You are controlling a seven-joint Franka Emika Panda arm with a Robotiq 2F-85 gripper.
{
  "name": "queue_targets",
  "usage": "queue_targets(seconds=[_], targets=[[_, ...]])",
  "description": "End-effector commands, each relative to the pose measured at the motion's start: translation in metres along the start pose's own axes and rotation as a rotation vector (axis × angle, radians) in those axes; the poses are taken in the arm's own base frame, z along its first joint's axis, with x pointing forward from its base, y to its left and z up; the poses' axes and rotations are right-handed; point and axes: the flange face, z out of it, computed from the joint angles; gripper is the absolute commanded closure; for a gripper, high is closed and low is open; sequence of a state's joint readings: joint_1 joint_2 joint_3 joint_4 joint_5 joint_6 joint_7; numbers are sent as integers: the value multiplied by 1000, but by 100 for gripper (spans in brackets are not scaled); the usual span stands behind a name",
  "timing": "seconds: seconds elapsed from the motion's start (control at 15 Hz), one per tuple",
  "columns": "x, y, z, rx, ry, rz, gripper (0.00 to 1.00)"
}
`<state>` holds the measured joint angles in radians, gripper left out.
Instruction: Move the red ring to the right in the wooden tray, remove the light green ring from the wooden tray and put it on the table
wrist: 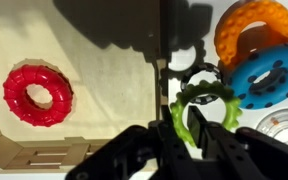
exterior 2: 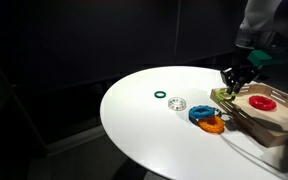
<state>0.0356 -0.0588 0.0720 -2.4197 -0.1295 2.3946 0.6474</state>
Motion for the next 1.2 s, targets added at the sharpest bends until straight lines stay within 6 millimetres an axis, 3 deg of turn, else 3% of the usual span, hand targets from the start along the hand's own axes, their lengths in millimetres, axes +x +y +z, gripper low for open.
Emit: queue_targets(seconds=[0.0, 0.4, 0.73, 1.13], targets=[[-2, -6, -2, 7, -28, -25, 42], [-1, 3, -6, 32, -68, -52, 0], [7, 32, -12, -7, -87, -18, 0], [23, 88, -15, -14, -95, 30, 0]])
